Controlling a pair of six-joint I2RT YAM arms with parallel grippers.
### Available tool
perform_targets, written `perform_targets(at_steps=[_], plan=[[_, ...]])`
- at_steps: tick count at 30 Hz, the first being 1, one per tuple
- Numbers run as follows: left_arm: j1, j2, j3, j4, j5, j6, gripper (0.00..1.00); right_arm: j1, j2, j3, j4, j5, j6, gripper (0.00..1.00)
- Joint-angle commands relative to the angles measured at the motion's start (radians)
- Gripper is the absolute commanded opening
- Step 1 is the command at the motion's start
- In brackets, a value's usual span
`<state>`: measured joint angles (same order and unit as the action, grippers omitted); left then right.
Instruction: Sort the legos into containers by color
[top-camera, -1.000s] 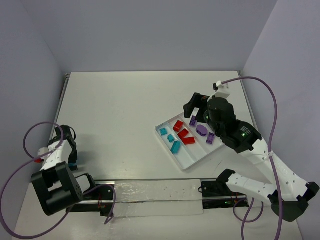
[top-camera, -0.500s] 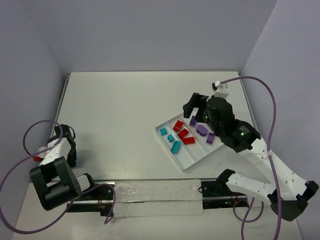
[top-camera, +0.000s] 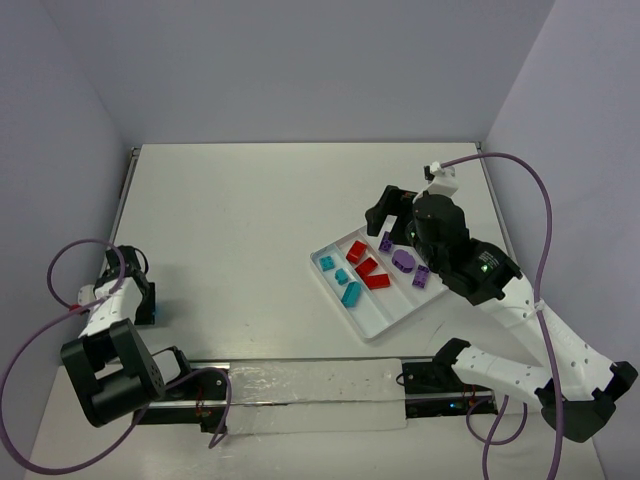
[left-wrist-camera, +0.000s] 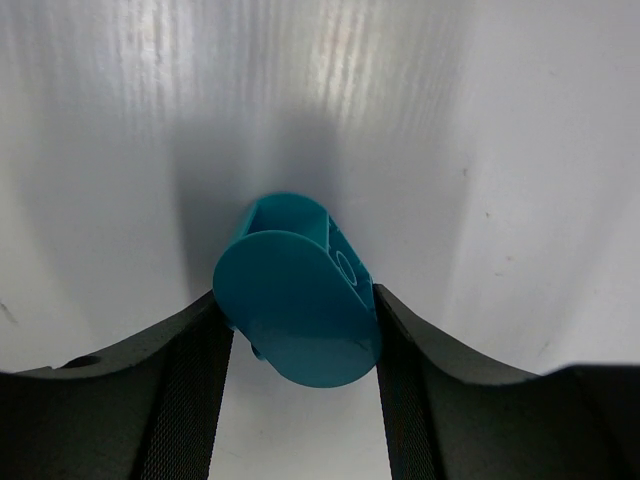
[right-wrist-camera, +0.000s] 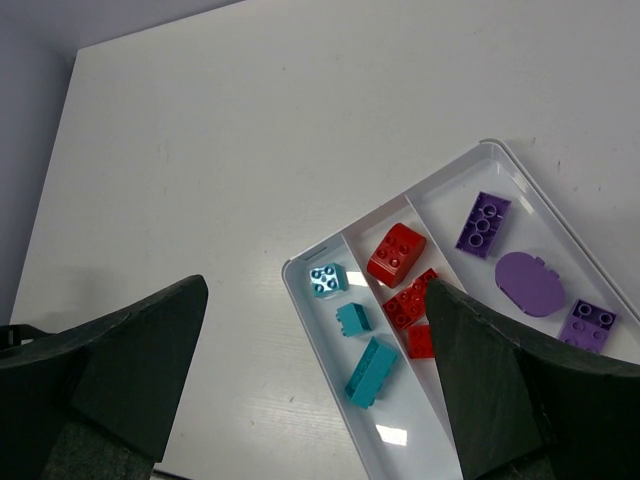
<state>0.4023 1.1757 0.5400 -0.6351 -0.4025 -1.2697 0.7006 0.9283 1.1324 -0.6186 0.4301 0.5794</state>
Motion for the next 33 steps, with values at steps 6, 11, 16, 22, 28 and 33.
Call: perform_targets(at_steps=[6, 11, 16, 22, 28, 33], plan=[[-0.054, 0.018, 0.044, 0.062, 0.087, 0.046, 0.00, 0.014, -0.006, 0.007, 0.045, 0.024, 0.010, 0.97], [-0.142, 0.007, 0.057, 0.129, 0.120, 0.092, 0.00, 0.014, -0.015, -0.007, 0.047, 0.032, 0.014, 0.97], [-0.295, 0.014, 0.094, 0.193, 0.139, 0.137, 0.00, 0.016, -0.032, -0.015, 0.049, 0.040, 0.020, 0.97], [-0.458, 0.118, 0.190, 0.229, 0.187, 0.234, 0.00, 0.014, -0.058, -0.004, 0.050, 0.076, 0.000, 0.97], [-0.631, 0.160, 0.279, 0.242, 0.251, 0.360, 0.00, 0.014, -0.059, -0.009, 0.048, 0.103, 0.007, 0.97], [-0.795, 0.196, 0.420, 0.148, 0.268, 0.520, 0.00, 0.015, -0.069, -0.015, 0.025, 0.165, -0.007, 0.97]])
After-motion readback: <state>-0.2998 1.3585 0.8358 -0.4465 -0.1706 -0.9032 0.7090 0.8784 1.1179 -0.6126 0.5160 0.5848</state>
